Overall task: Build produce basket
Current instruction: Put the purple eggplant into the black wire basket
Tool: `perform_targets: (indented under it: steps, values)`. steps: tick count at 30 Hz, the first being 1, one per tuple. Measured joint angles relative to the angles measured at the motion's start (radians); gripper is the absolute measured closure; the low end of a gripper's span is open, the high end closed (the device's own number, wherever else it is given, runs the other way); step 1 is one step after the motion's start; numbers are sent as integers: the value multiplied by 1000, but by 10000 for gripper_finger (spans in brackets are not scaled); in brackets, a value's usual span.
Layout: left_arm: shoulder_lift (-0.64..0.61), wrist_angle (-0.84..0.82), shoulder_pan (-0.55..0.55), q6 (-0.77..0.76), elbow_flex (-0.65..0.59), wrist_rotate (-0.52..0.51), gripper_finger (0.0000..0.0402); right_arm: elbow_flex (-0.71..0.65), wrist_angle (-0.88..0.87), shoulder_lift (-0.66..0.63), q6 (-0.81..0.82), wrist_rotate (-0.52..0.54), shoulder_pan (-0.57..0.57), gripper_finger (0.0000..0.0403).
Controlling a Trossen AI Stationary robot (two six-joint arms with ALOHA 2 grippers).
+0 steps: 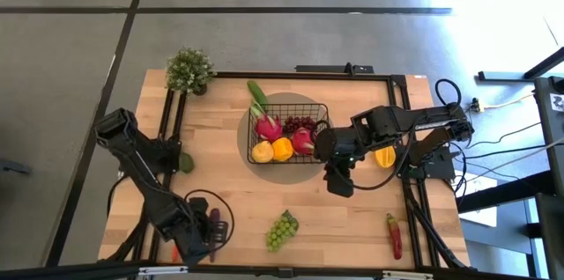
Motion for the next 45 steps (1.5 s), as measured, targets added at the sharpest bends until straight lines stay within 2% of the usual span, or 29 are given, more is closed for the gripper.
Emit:
perform_targets:
  steps: [9,16,21,30,45]
  values:
    - [0,0,26,-1,0,-10,324,0,16,0,0,0,0,281]
    - [12,-5,25,-2,0,-10,257,0,24,0,1,0,0,281]
    - [89,-7,2,51,0,-21,223,0,40,0,1,0,0,281]
    - [157,3,-6,48,0,-55,218,0,53,0,0,0,0,281]
    - [207,20,-5,53,0,-34,217,0,57,0,0,0,0,281]
